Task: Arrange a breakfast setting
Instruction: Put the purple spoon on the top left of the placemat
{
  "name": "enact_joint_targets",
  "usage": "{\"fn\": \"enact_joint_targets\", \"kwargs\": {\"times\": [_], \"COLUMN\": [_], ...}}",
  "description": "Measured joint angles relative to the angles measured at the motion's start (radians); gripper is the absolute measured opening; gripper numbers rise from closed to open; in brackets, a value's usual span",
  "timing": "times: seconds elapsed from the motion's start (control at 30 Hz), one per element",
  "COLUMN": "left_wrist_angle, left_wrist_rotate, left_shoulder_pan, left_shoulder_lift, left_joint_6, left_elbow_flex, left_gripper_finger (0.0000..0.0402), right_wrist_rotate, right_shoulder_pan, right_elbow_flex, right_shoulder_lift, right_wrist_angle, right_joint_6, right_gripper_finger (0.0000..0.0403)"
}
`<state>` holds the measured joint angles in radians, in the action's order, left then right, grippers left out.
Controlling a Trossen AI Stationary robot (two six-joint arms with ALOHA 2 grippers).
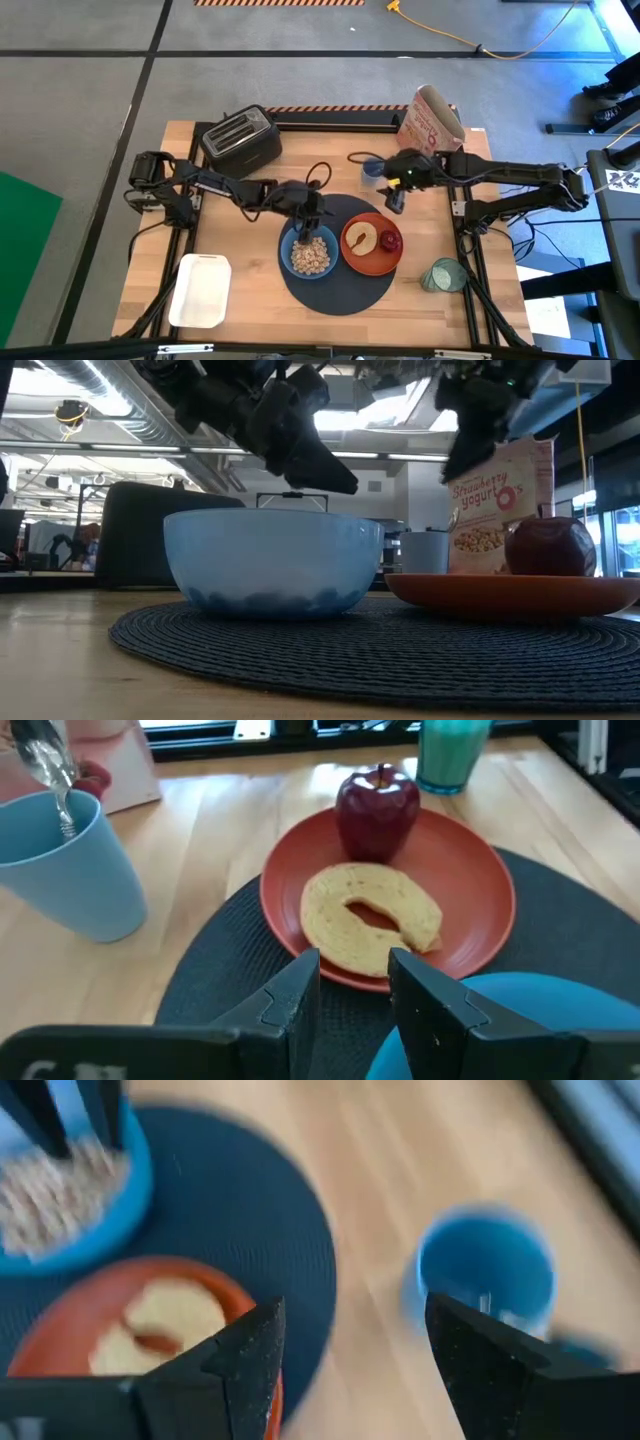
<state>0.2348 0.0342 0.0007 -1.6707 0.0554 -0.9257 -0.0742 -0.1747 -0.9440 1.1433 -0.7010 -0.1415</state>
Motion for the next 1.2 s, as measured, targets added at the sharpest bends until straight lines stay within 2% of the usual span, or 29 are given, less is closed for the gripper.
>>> {"fn": "enact_joint_targets", "kwargs": {"times": [0.07, 0.13, 0.4, 0.47, 0.7, 0.83, 1.03, 1.2], "left_wrist_angle": [-0.007, -0.005, 0.001, 0.004, 0.003, 0.017, 0.024, -0.004], "left_wrist_rotate": [-0.015, -0.030, -0.055, -0.055, -0.057, -0.057, -0.042, -0.016], "left_shoulder_pan": [-0.002, 0.001, 0.042, 0.052, 0.098, 0.130, 0.176, 0.193], "left_shoulder_lift": [0.000, 0.000, 0.004, 0.015, 0.058, 0.080, 0.083, 0.084], "left_joint_6": [0.007, 0.007, -0.001, -0.001, 0.000, 0.007, 0.007, 0.008], "left_elbow_flex": [0.000, 0.000, 0.000, 0.000, 0.001, 0.000, -0.028, -0.029], "left_gripper_finger": [0.0116, 0.0116, 0.0116, 0.0116, 0.0116, 0.0116, 0.0116, 0.0116], "right_wrist_rotate": [-0.012, -0.070, -0.280, -0.292, -0.127, -0.109, 0.006, 0.006], "right_shoulder_pan": [0.017, 0.033, 0.031, -0.002, -0.211, -0.305, -0.371, -0.377], "right_elbow_flex": [0.000, 0.000, -0.080, -0.123, -0.166, -0.166, -0.166, -0.166], "right_shoulder_lift": [0.001, 0.001, 0.000, 0.000, 0.023, 0.078, 0.135, 0.160], "right_wrist_angle": [-0.086, -0.130, -0.145, -0.170, -0.200, -0.247, -0.251, -0.254], "right_joint_6": [-0.037, -0.065, -0.087, -0.087, -0.095, -0.102, -0.120, -0.140], "right_gripper_finger": [0.0231, 0.0231, 0.0231, 0.0231, 0.0231, 0.0231, 0.0231, 0.0231]}}
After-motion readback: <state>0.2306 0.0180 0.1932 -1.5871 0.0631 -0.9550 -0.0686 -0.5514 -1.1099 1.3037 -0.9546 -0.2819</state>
